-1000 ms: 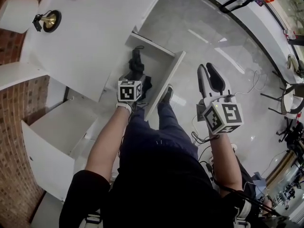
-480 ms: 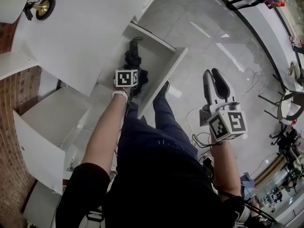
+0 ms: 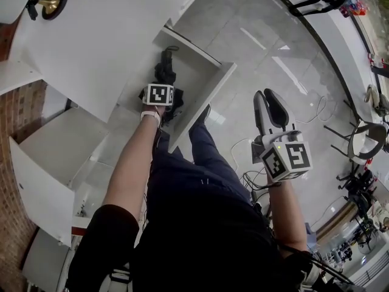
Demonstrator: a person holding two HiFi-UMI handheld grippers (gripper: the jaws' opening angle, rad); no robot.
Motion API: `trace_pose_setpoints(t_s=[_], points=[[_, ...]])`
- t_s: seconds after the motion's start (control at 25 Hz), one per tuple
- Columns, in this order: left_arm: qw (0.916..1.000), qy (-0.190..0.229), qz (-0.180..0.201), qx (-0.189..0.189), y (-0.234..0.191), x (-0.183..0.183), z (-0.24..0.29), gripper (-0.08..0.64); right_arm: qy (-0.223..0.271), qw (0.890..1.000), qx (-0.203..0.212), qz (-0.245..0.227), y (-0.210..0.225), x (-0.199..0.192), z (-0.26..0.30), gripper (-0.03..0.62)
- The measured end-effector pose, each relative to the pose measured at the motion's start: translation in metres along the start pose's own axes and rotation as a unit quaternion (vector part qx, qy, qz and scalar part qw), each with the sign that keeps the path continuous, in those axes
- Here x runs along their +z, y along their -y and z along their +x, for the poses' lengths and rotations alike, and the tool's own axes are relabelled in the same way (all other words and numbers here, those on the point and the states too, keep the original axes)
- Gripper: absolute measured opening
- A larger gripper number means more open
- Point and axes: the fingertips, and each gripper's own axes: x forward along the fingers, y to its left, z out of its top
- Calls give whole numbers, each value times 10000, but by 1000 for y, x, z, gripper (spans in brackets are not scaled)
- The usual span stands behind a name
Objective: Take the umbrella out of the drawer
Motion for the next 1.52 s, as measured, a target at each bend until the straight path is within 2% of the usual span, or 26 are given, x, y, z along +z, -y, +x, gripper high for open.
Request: trace_pose_setpoints(t_s=[0.16, 0.32, 0.56, 0.8, 1.0, 1.2, 1.36, 1.52], points=[[9997, 89, 162, 175, -2, 2, -6, 258, -56, 9999, 106, -47, -9, 1, 2, 83], [9956, 681, 559, 332, 3, 8, -25, 255, -49, 9998, 117, -141, -15, 5, 2, 74], [9877, 1335, 807, 69, 26, 20, -64, 255, 30, 9998, 176, -112, -26, 9, 1, 69], [9758, 1903, 1071, -105, 43, 39, -115, 255, 98, 9995, 296, -111, -46, 19, 0, 58], [9709, 2227, 765, -450, 59, 47, -166, 255, 188, 9988, 404, -219, -59, 33, -4, 55], [9599, 2632, 690, -671, 67, 50, -218, 255, 284, 9974, 552, -378, -78, 48, -7, 52], [9525, 2922, 411, -754, 55, 53, -256, 255, 374, 9960, 637, -498, -96, 62, -3, 51], [9414, 3296, 122, -703, 30, 59, -299, 255, 482, 9940, 745, -634, -116, 79, 3, 51]])
